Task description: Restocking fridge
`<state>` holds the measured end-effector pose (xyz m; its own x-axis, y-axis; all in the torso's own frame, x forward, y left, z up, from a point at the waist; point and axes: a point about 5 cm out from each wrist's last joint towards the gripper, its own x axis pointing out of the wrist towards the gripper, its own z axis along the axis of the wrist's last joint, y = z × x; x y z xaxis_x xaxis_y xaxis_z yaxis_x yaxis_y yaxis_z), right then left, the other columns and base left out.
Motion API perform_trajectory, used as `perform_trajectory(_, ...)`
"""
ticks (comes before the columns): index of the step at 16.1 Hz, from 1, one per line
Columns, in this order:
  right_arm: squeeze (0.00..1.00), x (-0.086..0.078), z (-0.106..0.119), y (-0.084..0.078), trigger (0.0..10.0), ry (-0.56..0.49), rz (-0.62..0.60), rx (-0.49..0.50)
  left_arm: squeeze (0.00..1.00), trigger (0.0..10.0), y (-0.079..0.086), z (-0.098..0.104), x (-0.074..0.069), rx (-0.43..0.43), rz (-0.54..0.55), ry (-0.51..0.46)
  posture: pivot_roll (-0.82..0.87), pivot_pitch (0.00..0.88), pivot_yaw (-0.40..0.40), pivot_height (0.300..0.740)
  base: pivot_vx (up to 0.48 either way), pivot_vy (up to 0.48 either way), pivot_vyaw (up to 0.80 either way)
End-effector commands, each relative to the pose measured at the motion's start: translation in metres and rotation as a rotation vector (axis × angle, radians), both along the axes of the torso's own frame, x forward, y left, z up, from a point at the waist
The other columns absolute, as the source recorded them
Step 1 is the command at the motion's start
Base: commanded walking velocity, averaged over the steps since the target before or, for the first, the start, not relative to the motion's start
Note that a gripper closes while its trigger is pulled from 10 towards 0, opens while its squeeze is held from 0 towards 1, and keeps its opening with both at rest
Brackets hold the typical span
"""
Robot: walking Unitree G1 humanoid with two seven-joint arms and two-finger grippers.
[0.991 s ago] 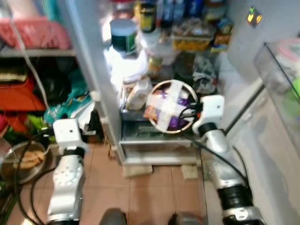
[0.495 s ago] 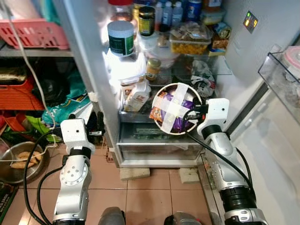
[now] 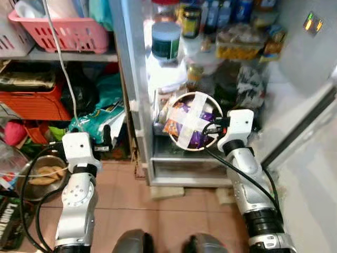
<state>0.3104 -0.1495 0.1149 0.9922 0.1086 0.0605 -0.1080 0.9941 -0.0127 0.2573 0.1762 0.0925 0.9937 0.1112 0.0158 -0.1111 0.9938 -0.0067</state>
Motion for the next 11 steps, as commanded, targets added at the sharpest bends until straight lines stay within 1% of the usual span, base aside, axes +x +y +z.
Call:
perform_trajectory(1,0.0,0.0003,0.0041,-0.0051,10.0,-0.022,-0.027,0.013,0.0,10.0,-0.0007,0.0,-0.0006,0.01,-0.017,-0.003,0.07,0.085,0.01,0.74,0.0,0.0,0.0)
perform_trajectory(4,0.0,0.0002,0.0041,-0.0069,10.0,-0.025,-0.038,0.011,0.0,10.0,-0.0034,0.0033,-0.0015,-0.005,-0.061,-0.029,0.07,0.085,0.011,0.74,0.0,0.0,0.0)
perform_trajectory(9,0.0,0.0013,0.0036,-0.0087,10.0,-0.02,-0.055,0.015,0.0,10.0,-0.0017,0.0043,-0.0016,0.0,-0.062,-0.041,0.07,0.086,0.013,0.74,0.0,0.0,0.0)
perform_trajectory(11,0.0,0.0015,0.0036,-0.0084,10.0,-0.022,-0.058,0.018,0.0,10.0,-0.001,0.0042,-0.0017,0.0,-0.065,-0.041,0.07,0.085,0.013,0.74,0.27,0.0,-0.8)
